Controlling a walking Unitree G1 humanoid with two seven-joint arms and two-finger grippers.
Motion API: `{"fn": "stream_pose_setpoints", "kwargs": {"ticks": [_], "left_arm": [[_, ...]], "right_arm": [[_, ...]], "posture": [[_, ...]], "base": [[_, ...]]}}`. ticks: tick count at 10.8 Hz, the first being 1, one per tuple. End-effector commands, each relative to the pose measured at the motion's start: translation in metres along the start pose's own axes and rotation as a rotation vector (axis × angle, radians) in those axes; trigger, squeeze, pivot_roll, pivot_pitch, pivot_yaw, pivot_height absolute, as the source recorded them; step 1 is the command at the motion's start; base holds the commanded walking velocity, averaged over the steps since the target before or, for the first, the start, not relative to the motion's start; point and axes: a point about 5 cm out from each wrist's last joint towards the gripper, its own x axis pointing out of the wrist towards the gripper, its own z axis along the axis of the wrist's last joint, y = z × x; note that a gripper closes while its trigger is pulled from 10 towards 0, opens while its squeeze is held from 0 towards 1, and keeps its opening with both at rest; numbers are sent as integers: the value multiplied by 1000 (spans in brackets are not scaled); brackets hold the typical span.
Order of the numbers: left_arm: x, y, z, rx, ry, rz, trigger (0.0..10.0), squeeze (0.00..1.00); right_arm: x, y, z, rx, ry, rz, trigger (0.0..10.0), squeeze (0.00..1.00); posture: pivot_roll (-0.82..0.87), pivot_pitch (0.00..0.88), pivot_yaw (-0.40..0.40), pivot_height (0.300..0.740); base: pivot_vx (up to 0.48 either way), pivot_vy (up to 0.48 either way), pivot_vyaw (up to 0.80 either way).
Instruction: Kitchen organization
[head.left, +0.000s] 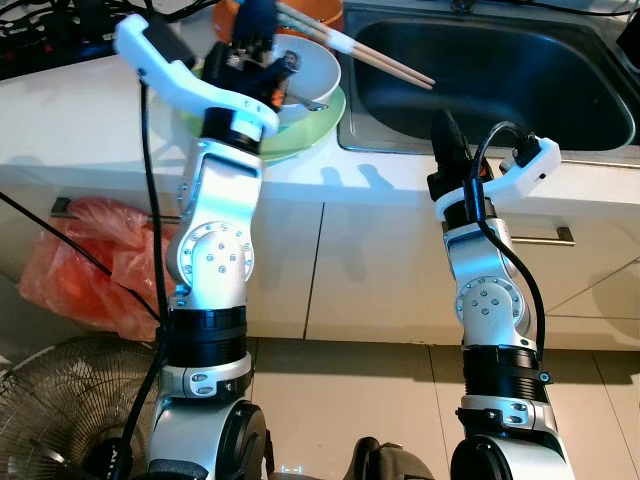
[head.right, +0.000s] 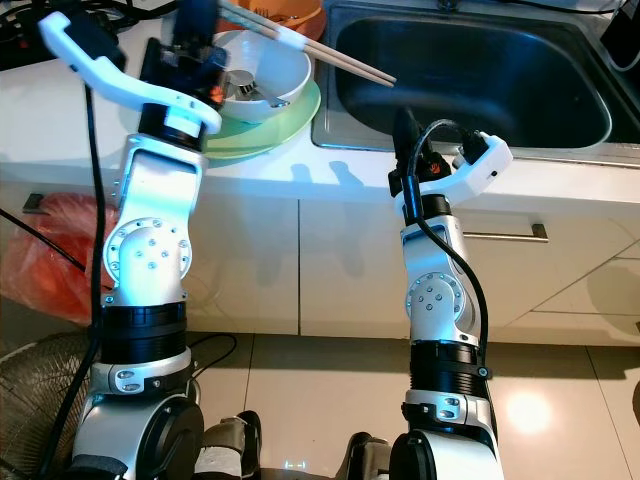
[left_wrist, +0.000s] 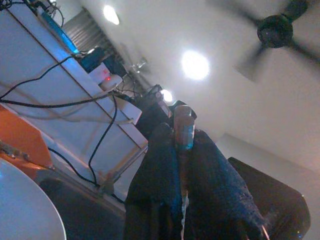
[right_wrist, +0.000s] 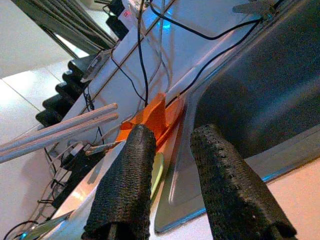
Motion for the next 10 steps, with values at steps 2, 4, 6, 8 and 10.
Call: {"fn": "stream_pose_setpoints", "kwargs": {"ticks": [2,4,6,8,10], "left_arm": [[-4,-5,-9,-37,18,-1,10000,0],[-8,4,-16,-123,22,41,10000,0],[-12,6,-22,-135,33,45,10000,0],[-15,7,-27,-169,46,58,10000,0],[-16,12,-27,-226,15,89,10000,0]], "right_arm": [[-2,0,6,12,-15,12,10000,0],[-2,6,9,116,-27,55,10000,0],[-2,11,10,133,-28,88,10000,0],[-2,12,11,172,-34,101,10000,0],[-3,18,13,230,-33,153,10000,0]], "posture": [[177,171,-46,740],[175,174,-47,740],[174,173,-48,740],[173,174,-49,740],[173,173,-49,740]], "base": [[0,0,0],[0,0,0],[0,0,0],[0,0,0],[0,0,0]]}}
